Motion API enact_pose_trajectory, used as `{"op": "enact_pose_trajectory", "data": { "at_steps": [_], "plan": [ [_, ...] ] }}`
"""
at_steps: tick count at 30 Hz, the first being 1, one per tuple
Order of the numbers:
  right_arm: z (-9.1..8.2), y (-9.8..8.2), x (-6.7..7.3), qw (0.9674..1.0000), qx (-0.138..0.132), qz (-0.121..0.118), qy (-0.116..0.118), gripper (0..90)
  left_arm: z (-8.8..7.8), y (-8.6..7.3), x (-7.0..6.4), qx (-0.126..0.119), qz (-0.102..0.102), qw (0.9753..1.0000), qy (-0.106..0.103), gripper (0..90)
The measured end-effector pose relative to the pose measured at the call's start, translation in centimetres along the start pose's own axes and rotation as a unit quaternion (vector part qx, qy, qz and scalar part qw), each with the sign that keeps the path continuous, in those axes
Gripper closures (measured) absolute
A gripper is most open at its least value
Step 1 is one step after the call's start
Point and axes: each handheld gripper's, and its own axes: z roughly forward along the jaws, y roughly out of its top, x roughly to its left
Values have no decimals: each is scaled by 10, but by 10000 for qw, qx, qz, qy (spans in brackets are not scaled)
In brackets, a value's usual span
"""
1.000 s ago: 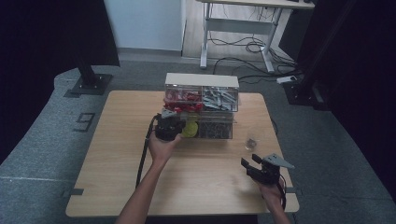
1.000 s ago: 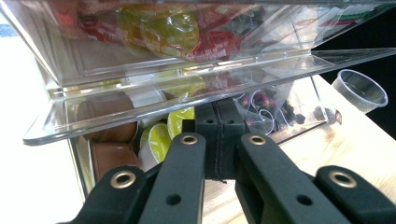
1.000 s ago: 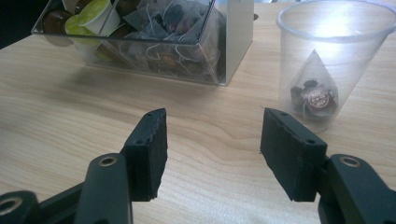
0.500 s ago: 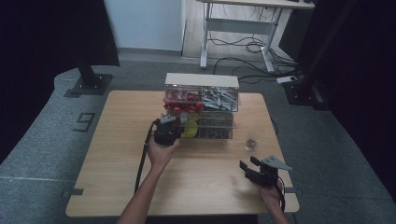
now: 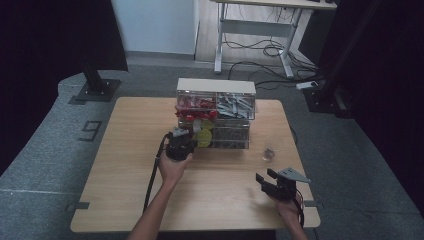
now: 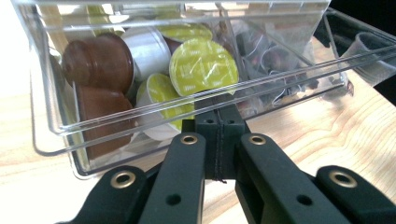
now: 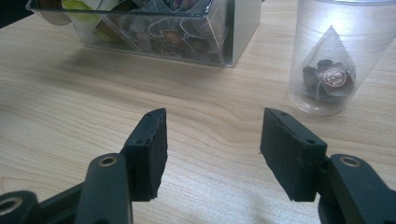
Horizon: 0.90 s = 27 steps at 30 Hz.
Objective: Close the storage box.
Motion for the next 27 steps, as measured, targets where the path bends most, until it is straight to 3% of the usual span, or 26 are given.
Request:
{"op": "enact_pose_trajectory", "data": {
  "at_steps": [27],
  "plan": [
    [2, -3, -4, 10000, 61, -17, -54, 413, 12, -16, 5, 190, -103, 9998, -28, 899]
  ]
}}
